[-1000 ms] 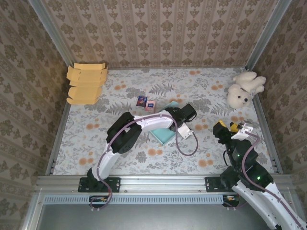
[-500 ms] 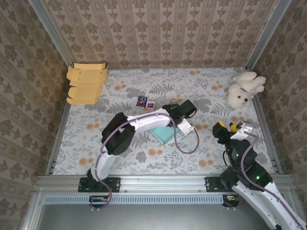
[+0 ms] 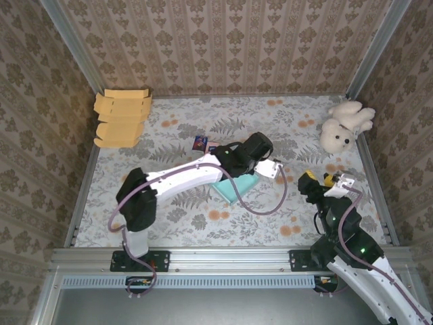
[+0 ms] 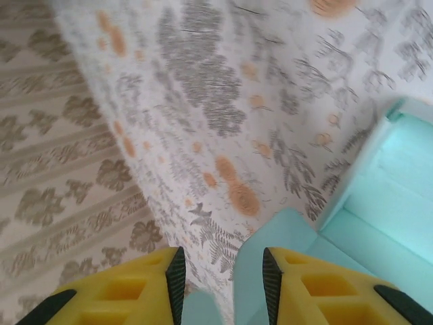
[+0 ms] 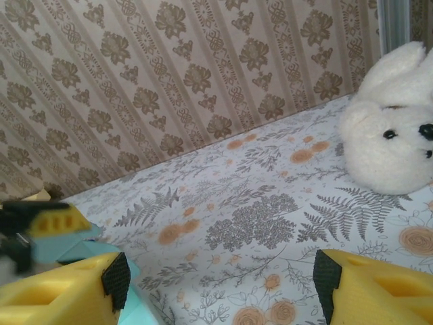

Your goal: Fold the paper box

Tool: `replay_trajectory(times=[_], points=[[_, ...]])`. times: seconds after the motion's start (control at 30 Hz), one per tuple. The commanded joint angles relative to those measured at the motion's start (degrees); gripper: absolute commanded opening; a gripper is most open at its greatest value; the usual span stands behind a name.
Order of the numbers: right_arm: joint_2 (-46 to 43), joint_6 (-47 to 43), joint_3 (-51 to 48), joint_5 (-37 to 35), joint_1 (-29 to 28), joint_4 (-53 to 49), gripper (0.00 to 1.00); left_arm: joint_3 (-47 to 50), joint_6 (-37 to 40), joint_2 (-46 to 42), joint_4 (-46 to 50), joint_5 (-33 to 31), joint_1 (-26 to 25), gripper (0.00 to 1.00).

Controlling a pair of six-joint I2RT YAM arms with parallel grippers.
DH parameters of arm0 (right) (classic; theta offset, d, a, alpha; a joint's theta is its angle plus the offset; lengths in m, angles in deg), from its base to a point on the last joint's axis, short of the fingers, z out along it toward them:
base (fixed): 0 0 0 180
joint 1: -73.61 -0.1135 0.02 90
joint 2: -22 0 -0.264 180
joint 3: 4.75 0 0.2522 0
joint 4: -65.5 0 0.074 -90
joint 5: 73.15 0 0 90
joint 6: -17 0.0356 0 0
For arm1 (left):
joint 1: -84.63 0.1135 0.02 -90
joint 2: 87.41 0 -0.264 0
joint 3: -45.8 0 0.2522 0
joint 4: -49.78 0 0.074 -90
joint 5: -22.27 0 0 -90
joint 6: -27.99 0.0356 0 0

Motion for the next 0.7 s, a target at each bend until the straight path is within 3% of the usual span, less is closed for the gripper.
replay_trajectory(times=[0.0,0.17,0.4,0.53,0.67], points=[[0.4,-2.1,-0.9,1.7,0.2,2.3,0.75,1.5,-18.8,-7.0,-5.6,-2.9,0.1,0.38],[3.2,-3.2,-1.2,4.5,0.2,4.1,0.75,2.9,-46.2,-15.1,-0.7,-12.3,0.2,0.36],[13.6,-5.5,-0.3,10.1,0.2,7.7,0.77,29.5,-81.9,-37.8,-4.1,-16.0,0.1,0.42],[23.8,-6.6,1.0,13.3,0.3,10.9,0.78,46.8,-93.2,-52.3,-8.0,-13.8,0.9,0.51],[35.9,-5.7,4.1,15.6,0.6,14.0,0.79,58.7,-100.1,-60.7,-10.0,-12.8,1.8,0.52]])
